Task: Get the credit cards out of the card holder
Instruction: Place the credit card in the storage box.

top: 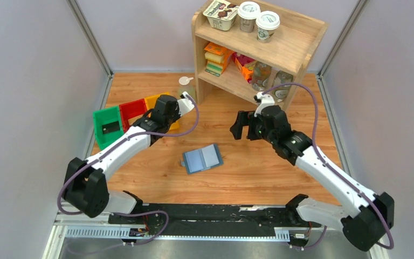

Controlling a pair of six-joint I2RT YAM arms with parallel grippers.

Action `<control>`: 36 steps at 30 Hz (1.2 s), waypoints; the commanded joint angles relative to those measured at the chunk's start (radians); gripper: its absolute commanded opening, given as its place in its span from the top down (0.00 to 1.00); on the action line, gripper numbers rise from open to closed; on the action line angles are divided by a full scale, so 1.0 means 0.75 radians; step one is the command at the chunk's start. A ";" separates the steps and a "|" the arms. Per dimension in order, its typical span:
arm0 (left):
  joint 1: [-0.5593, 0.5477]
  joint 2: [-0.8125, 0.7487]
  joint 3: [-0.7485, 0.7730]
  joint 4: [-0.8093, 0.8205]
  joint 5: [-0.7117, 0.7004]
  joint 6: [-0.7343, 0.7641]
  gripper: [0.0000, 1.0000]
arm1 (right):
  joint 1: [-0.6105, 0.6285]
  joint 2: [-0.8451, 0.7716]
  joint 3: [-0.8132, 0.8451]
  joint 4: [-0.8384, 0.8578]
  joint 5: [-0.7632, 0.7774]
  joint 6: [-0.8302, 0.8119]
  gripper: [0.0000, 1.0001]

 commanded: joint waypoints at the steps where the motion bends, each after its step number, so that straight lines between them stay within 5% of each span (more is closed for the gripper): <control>1: 0.059 0.130 -0.042 0.338 0.024 0.337 1.00 | -0.005 -0.181 -0.031 -0.111 0.255 -0.101 0.00; 11: 0.139 0.457 0.018 0.446 0.012 0.465 1.00 | -0.021 -0.464 -0.126 -0.144 0.449 -0.156 0.00; 16: 0.137 0.470 -0.025 0.448 0.034 0.416 0.83 | -0.027 -0.519 -0.146 -0.167 0.496 -0.160 0.00; 19: 0.125 0.388 -0.056 0.408 0.065 0.365 0.62 | -0.031 -0.546 -0.146 -0.175 0.515 -0.173 0.00; 21: 0.119 0.323 -0.076 0.393 0.055 0.318 0.57 | -0.033 -0.550 -0.142 -0.173 0.535 -0.183 0.00; 28: 0.076 0.000 -0.103 0.215 0.100 0.117 0.51 | -0.037 -0.590 -0.115 -0.152 0.645 -0.226 0.00; 36: 0.068 -0.503 -0.062 -0.007 0.067 -0.506 0.44 | -0.039 -0.697 -0.123 -0.124 0.891 -0.267 0.00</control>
